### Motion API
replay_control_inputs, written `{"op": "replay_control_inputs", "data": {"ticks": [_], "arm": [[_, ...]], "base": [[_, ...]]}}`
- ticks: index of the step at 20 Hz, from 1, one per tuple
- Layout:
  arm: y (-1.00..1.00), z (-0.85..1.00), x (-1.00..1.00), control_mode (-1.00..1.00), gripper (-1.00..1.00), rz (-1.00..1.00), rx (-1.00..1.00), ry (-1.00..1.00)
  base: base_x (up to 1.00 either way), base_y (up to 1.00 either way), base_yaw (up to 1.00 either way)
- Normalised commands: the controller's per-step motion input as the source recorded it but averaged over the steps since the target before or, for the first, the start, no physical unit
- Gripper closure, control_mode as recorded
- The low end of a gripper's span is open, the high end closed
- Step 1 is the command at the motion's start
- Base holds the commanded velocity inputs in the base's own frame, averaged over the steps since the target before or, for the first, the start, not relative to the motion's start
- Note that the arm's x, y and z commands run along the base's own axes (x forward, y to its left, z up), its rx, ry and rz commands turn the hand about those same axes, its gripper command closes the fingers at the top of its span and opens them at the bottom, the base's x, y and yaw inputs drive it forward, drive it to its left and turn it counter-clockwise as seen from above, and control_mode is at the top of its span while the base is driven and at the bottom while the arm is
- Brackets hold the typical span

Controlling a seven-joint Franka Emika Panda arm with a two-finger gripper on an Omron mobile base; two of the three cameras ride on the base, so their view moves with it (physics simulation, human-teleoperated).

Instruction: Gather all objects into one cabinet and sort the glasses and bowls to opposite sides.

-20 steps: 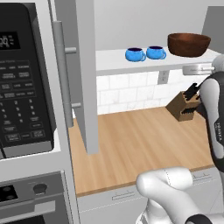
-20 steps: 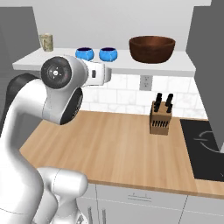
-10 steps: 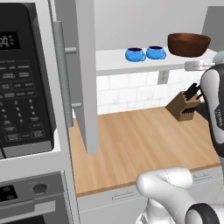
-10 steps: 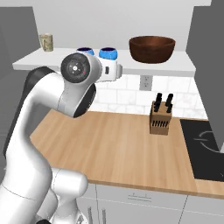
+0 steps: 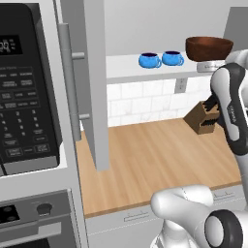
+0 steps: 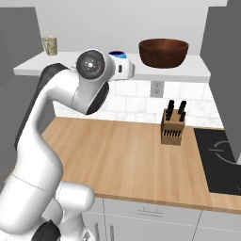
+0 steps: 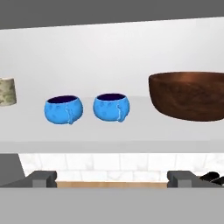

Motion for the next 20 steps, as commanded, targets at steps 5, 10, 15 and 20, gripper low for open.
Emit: {"op": "replay_control_inputs", "data": {"ticks": [5,10,15,20], "arm": [[0.0,0.0,0.21,-1.0,-1.0,0.0,0.0,0.0],[0.0,0.0,0.05,-1.0,-1.0,0.0,0.0,0.0],[0.0,0.0,0.0,-1.0,-1.0,0.0,0.0,0.0],[0.0,0.0,0.01,-1.0,-1.0,0.0,0.0,0.0]], "base": [[0.0,0.0,0.0],[0.0,0.0,0.0],[0.0,0.0,0.0],[0.0,0.0,0.0]]}}
